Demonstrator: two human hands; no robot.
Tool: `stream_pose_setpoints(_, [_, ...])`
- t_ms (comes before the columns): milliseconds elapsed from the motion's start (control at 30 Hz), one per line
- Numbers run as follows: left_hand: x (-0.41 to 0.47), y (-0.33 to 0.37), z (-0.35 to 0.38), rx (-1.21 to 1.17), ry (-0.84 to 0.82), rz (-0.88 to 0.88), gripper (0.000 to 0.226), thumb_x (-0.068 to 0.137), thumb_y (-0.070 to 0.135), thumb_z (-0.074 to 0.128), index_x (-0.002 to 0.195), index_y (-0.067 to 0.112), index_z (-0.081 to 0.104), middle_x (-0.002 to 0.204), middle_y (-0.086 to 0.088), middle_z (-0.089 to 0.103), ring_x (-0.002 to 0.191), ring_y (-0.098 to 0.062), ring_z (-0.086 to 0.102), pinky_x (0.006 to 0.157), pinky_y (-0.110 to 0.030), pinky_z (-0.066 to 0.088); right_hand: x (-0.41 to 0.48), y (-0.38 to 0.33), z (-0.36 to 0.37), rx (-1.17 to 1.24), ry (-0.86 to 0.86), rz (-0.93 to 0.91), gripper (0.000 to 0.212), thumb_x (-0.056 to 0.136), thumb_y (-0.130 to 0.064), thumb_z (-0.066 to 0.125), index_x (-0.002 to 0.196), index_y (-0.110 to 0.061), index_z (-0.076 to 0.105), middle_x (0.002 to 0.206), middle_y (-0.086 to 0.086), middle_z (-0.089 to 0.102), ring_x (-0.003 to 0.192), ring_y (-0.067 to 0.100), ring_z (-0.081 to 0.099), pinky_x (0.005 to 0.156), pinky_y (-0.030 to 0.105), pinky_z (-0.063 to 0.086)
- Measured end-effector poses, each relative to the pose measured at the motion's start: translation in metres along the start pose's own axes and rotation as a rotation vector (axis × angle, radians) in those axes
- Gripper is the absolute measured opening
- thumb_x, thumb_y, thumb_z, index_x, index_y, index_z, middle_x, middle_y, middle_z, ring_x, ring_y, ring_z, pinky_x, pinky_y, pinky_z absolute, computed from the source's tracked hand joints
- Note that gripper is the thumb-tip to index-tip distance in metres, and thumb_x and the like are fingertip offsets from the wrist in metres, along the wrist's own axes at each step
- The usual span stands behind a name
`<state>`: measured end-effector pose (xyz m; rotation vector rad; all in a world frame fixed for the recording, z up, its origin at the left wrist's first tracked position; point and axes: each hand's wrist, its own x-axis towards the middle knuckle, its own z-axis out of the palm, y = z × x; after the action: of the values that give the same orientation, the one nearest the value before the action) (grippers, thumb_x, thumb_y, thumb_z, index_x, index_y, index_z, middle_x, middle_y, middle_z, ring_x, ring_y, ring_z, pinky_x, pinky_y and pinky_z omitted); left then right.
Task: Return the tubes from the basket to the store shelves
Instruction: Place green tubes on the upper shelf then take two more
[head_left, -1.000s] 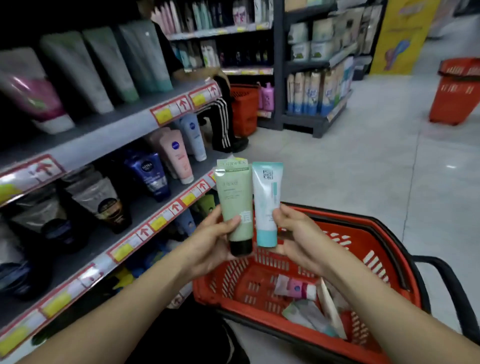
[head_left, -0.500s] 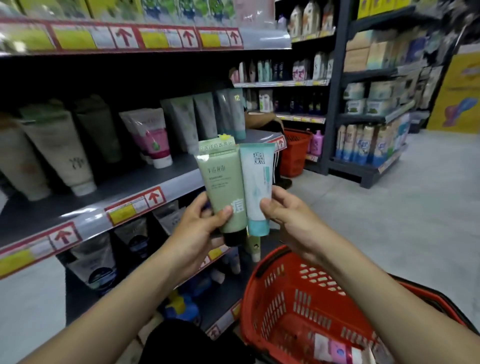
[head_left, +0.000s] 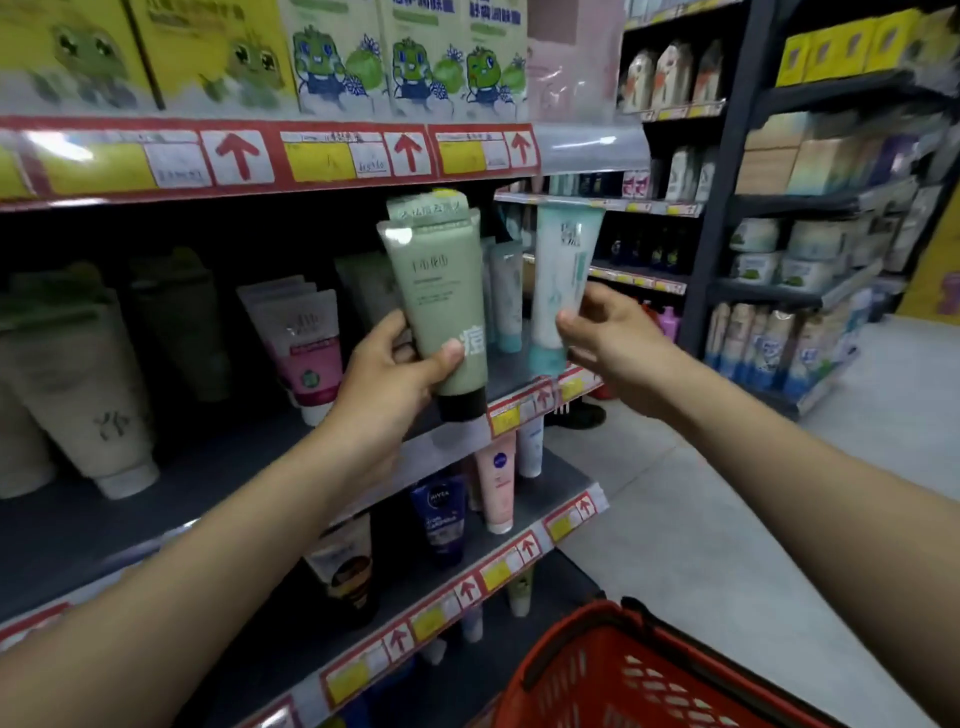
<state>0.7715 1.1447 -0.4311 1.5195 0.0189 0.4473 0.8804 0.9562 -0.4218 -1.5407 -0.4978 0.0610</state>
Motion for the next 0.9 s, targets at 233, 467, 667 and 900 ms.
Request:
stream_pose_setpoints(233, [0.05, -0.016, 0.017, 0.014, 0.034, -0.019, 0.037, 0.092, 0.005, 0.064, 0.127, 0.017, 0.057, 0.112, 0.004, 0.071, 0.106, -0.011, 0.067, 0.101, -0.037, 0.052, 0.078, 0.027, -0.019, -0.099, 0.035, 0.048, 0.033, 0.097, 0.0, 0.048, 0.128, -0.011, 0.054, 0.116, 0.006, 0.064, 0.096, 0.01, 0.062, 0.07, 0.018, 0.051])
stream_pose_setpoints(467, [0.072, -0.04, 0.02, 0.027, 0.031, -0.034, 0.033, 0.091, 0.005, 0.065, 0.117, 0.025, 0.059, 0.116, 0.001, 0.071, 0.11, -0.012, 0.067, 0.101, -0.037, 0.052, 0.106, 0.067, -0.025, -0.234, -0.08, 0.118, 0.031, 0.098, -0.005, 0.049, 0.128, -0.008, 0.053, 0.117, 0.005, 0.063, 0.108, 0.017, 0.061, 0.087, 0.028, 0.051])
stream_pose_setpoints(667, [0.07, -0.047, 0.018, 0.025, 0.043, -0.046, 0.031, 0.091, 0.005, 0.065, 0.111, 0.028, 0.06, 0.111, 0.004, 0.074, 0.11, -0.011, 0.068, 0.105, -0.039, 0.049, 0.105, 0.066, -0.028, -0.304, -0.151, 0.11, 0.036, 0.097, -0.004, 0.049, 0.132, -0.012, 0.05, 0.121, 0.007, 0.06, 0.11, 0.018, 0.06, 0.089, 0.026, 0.051])
stream_pose_setpoints(900, [0.041, -0.021, 0.006, 0.05, 0.048, -0.019, 0.034, 0.093, 0.003, 0.063, 0.12, 0.023, 0.057, 0.118, 0.001, 0.07, 0.113, -0.014, 0.065, 0.105, -0.042, 0.049, 0.043, 0.022, 0.001, -0.354, 0.231, -0.246, 0.039, 0.088, -0.019, 0.067, 0.125, -0.021, 0.055, 0.097, -0.001, 0.061, 0.084, 0.006, 0.059, 0.081, 0.03, 0.055])
